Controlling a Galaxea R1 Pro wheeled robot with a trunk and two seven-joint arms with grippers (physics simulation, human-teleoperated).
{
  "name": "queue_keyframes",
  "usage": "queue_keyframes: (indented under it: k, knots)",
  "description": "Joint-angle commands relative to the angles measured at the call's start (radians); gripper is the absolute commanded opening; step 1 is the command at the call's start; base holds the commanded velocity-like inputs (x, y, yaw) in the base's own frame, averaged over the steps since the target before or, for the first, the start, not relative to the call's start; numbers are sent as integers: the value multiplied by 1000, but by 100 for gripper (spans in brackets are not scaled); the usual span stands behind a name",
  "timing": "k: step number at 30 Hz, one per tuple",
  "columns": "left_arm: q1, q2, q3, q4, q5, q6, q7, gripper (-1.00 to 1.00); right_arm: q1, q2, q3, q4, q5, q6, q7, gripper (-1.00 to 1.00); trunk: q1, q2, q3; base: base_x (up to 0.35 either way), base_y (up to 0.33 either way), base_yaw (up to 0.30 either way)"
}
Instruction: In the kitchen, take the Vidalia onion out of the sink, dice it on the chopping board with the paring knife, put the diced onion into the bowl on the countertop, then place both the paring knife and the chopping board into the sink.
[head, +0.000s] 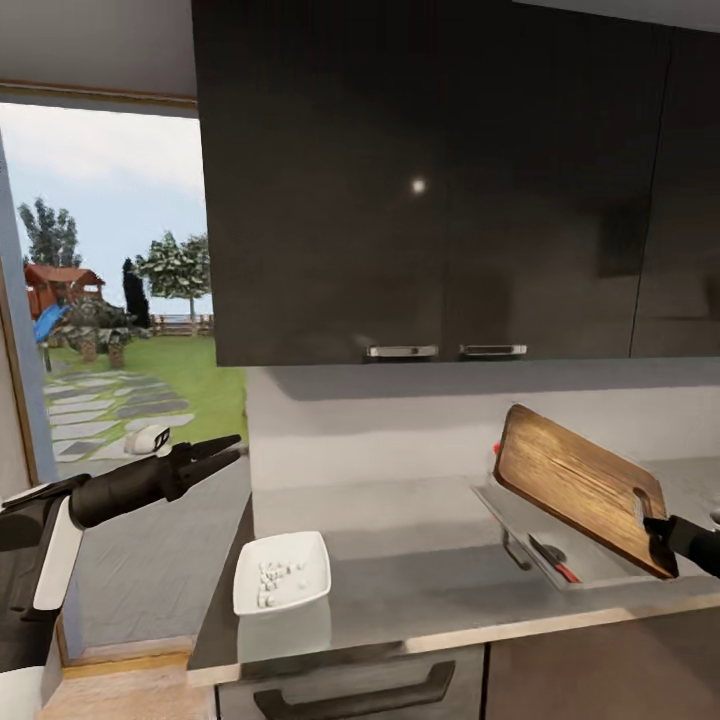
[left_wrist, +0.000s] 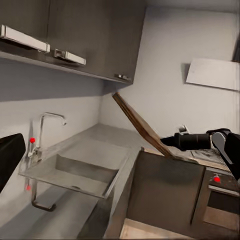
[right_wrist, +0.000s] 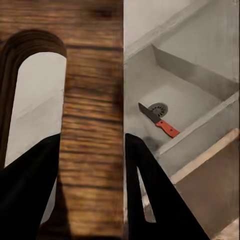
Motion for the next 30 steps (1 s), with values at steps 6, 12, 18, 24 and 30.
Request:
queue_keyframes:
  k: [6, 12, 18, 24, 30]
  knots:
    - [0, 25, 1, 1, 3, 17, -3, 100, -1, 81, -26, 94, -27, 7, -273, -100, 0, -1, 2, -143, 0, -46]
    - [0, 28, 3, 2, 9, 18, -3, 100, -166, 238, -38, 206, -61, 7, -719, -100, 0, -1, 2, -6, 0, -2]
    - [0, 30, 4, 2, 11, 19, -7, 100, -323, 293, -31, 322, -280, -150, -1223, -100, 0, -1, 2, 0, 0, 0]
    - [1, 30, 12, 2, 12, 33, -8, 100, -465, 276, -17, 618, -374, -434, -1612, -100, 0, -1, 2, 7, 0, 0]
    - [1, 31, 42, 2, 10, 39, -8, 100, -554, 220, -15, 897, -373, -604, -1670, -100, 0, -1, 2, 202, -40, 0]
